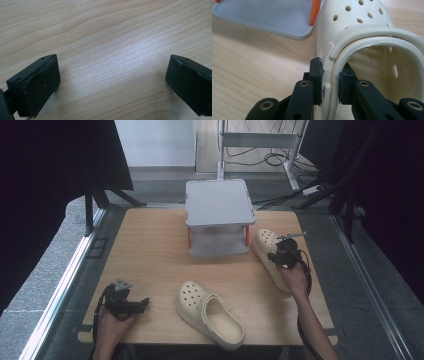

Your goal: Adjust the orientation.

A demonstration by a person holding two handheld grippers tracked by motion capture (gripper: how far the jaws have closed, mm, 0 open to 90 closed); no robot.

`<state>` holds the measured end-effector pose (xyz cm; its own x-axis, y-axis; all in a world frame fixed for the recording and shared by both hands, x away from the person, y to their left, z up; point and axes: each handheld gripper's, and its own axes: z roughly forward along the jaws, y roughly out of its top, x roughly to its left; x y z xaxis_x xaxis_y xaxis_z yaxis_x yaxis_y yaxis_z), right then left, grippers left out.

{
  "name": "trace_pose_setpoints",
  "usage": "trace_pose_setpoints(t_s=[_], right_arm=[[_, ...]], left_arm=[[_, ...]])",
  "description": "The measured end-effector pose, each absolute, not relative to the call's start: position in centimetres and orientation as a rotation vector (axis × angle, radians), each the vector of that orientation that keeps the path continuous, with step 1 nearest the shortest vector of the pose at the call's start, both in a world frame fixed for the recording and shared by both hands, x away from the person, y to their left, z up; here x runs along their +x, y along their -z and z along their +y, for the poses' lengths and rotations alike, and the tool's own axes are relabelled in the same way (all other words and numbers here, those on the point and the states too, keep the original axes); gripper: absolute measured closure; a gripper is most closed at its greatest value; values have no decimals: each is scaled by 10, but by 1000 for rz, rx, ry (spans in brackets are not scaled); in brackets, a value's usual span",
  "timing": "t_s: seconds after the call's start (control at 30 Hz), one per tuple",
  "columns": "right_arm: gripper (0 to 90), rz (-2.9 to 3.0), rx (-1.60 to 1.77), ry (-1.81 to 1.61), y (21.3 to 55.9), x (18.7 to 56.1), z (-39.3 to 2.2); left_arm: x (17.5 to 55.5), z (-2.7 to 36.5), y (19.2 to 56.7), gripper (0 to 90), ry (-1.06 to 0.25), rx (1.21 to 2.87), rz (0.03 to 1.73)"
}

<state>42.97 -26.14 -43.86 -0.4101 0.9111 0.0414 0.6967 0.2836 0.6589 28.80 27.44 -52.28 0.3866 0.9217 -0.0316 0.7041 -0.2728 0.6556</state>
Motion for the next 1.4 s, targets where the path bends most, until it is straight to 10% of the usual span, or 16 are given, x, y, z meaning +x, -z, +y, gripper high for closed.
trace_pose_setpoints(t_s=[0.63, 1.4], right_arm=[[766, 2390, 1134, -917, 397, 349, -208], [765, 2626, 939, -912, 431, 313, -129]], left_arm=[[288, 274, 522, 0, -478, 2064, 1391], [288, 274, 523, 0, -479, 2062, 1390]])
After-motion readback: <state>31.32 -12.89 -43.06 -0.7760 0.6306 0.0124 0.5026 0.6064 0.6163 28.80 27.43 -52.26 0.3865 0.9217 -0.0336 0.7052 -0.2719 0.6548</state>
